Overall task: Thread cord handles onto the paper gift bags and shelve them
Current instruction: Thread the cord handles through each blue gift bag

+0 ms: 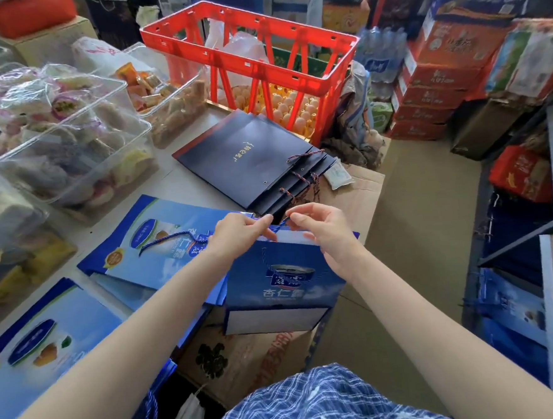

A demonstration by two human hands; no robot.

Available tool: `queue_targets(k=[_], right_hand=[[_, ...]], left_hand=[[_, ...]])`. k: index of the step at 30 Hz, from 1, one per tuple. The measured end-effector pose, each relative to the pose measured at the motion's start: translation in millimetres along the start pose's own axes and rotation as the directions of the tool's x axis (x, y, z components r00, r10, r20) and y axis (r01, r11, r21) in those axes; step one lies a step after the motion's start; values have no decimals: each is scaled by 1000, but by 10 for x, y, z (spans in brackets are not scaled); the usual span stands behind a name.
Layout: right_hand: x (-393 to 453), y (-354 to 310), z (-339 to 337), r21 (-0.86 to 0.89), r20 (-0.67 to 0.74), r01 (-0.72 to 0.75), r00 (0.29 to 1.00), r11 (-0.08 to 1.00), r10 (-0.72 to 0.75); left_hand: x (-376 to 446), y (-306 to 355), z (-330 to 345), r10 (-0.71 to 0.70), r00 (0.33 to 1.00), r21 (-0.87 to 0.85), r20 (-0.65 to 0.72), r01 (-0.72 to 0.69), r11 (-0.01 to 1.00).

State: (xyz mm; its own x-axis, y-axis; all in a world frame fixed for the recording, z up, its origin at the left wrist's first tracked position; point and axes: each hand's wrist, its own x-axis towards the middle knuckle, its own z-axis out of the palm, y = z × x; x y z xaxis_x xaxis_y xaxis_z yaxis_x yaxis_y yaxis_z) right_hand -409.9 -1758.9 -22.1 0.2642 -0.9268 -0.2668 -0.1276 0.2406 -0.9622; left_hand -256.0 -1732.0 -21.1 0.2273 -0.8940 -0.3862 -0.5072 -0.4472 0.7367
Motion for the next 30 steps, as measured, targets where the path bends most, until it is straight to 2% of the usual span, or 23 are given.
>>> queue_targets(k=[3, 7, 11, 14, 16, 19, 21, 24, 27, 30], right_hand=[[-9, -25, 91, 14, 108, 4, 994, 1000, -5], [-14, -5, 125, -44, 236, -4, 972, 999, 14], [19, 26, 163, -67, 183, -72, 980, 995, 83], [61, -18, 228, -74, 125, -123, 983, 990, 132], [83, -37, 256, -86, 79, -144, 985, 986, 151], [96, 2, 264, -157, 36, -145, 988, 977, 152], [97, 49, 268, -215, 2, -98, 995, 972, 100], [83, 88, 275, -242, 2, -23, 1000, 970, 24], [64, 70, 240, -258, 96, -11, 995, 966, 37], [74, 31, 191, -245, 132, -52, 987, 968, 87]], left_hand=[[6, 51, -98, -93, 989, -99, 111, 104, 990], [9, 9, -206, -169, 978, -174, 121, 188, 967], [-19, -28, -137, -179, 979, -189, 95, 194, 962], [-71, -97, -47, -83, 997, -187, 1, 82, 979], [-104, -220, -20, 114, 991, -150, -77, -125, 981], [-113, -357, -26, 379, 921, -39, -87, -383, 923], [-96, -381, -18, 428, 898, -26, -102, -432, 901], [-72, -370, -4, 409, 902, -72, -137, -421, 904], [-40, -371, -21, 406, 904, -102, -130, -420, 902], [-30, -340, -38, 444, 893, -72, -70, -448, 891]])
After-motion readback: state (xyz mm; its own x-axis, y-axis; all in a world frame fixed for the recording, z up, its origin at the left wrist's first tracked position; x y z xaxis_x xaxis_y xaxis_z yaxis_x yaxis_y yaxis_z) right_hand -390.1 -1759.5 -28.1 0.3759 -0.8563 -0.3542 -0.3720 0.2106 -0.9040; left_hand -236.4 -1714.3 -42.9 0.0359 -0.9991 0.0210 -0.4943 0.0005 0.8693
